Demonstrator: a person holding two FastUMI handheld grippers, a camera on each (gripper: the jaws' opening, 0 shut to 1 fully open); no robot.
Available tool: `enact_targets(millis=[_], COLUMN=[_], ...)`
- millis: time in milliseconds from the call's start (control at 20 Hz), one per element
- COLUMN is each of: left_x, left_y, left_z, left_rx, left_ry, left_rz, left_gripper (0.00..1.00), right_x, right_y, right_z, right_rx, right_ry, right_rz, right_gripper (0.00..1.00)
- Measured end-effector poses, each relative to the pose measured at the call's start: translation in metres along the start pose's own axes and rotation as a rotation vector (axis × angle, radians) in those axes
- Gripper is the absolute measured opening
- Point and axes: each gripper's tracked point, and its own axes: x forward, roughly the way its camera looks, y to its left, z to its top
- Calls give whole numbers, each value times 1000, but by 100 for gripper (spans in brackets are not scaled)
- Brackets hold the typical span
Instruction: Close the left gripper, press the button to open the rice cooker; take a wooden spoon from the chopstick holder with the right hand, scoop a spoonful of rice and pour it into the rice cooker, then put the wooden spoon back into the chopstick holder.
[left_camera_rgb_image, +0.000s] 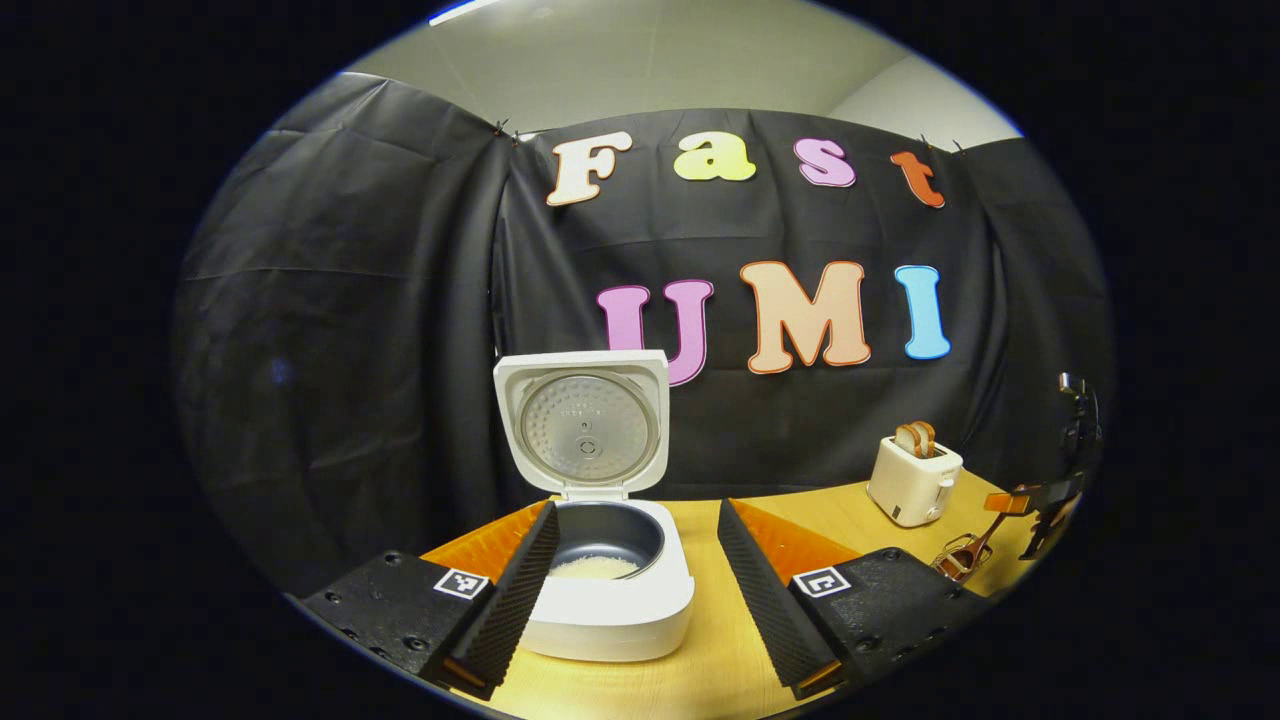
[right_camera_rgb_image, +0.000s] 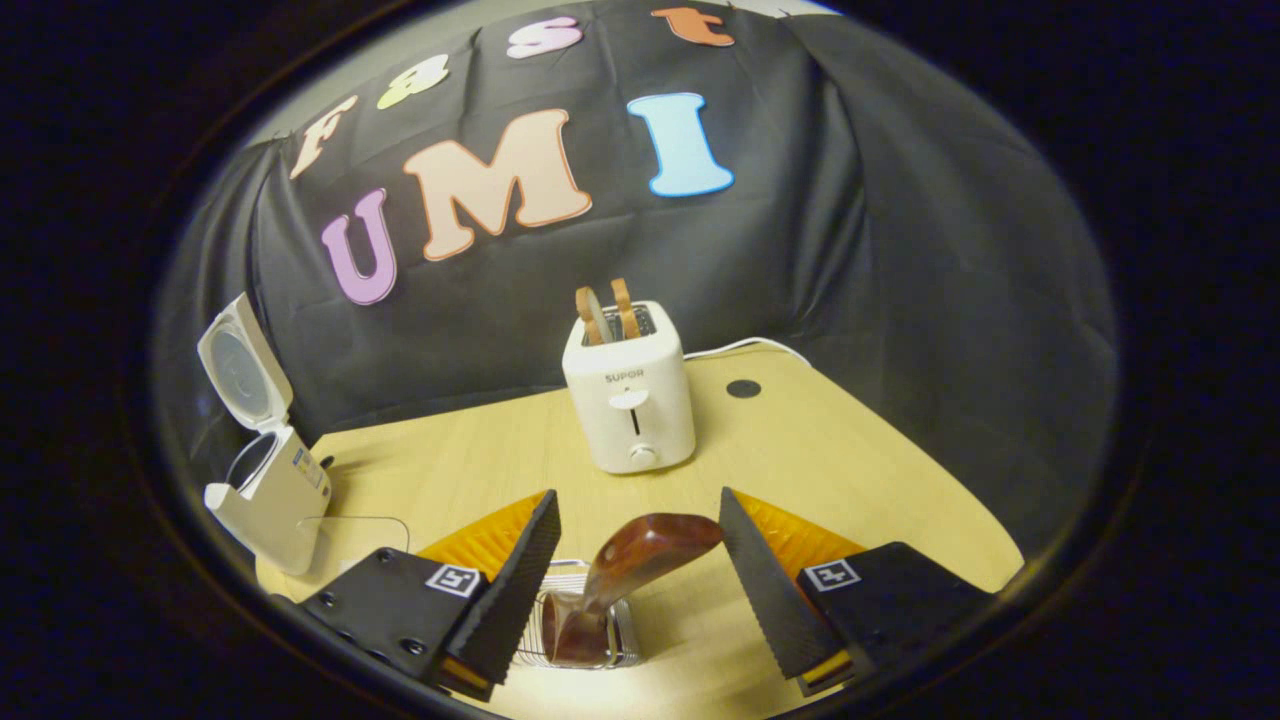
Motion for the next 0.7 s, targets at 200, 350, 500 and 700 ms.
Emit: enact_targets(millis=[200, 350, 500, 700], left_x=[-2, -3, -3, -5], left_y=[1, 2, 2, 6], left_z=[0, 1, 1, 0], left_rx=[6, 11, 17, 8], left_ry=[3, 5, 5, 2], left_rz=[5, 4, 2, 1], left_gripper=[94, 94, 94, 94], right_x=[7, 10, 14, -4], right_y=[5, 11, 19, 32], right_z=[-16, -27, -29, -19], right_rx=[25, 74, 103, 80], right_ry=[50, 87, 94, 66], right_rz=[23, 47, 62, 85], right_gripper=[85, 60, 29, 24])
